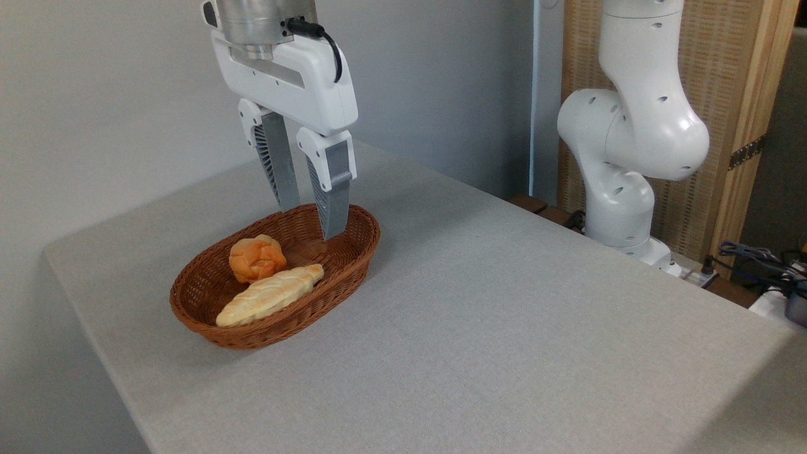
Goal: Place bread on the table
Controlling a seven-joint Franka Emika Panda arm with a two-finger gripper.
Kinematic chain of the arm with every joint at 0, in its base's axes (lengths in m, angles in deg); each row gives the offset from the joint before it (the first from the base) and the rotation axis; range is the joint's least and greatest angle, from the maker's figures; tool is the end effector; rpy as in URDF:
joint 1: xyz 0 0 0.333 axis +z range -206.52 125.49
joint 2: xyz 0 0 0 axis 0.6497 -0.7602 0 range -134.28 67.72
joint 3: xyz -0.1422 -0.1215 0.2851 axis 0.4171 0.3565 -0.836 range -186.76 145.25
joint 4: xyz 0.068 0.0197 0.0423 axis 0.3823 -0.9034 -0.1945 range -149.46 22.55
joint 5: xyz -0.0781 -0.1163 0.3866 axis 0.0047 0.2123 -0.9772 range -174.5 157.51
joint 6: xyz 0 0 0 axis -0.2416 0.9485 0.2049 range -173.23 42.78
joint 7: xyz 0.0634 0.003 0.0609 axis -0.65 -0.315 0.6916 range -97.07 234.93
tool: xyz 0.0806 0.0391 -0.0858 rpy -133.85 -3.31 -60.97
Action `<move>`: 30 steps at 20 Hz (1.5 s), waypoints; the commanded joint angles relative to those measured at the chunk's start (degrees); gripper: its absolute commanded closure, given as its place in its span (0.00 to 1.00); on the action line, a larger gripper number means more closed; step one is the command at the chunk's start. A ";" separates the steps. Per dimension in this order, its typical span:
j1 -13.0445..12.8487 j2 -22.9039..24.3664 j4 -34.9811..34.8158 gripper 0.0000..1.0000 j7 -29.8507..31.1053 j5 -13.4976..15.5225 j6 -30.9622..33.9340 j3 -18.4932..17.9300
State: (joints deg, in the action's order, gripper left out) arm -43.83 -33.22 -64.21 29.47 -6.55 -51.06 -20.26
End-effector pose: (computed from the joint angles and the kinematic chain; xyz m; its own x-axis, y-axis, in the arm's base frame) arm 0.5770 -0.0424 0.6310 0.7280 -0.6837 0.0504 -0.6847 -0.7288 0.0024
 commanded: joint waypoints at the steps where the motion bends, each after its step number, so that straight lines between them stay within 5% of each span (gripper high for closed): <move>1: -0.29 -0.14 1.02 0.00 -0.17 0.61 1.17 -0.59; 20: -1.08 -2.07 0.76 0.00 0.53 0.69 1.52 0.12; 30: -7.49 -0.23 -9.51 0.00 5.72 5.17 -13.75 2.23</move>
State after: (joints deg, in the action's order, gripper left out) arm -48.63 -35.60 -68.26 34.34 -3.00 -59.39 -18.20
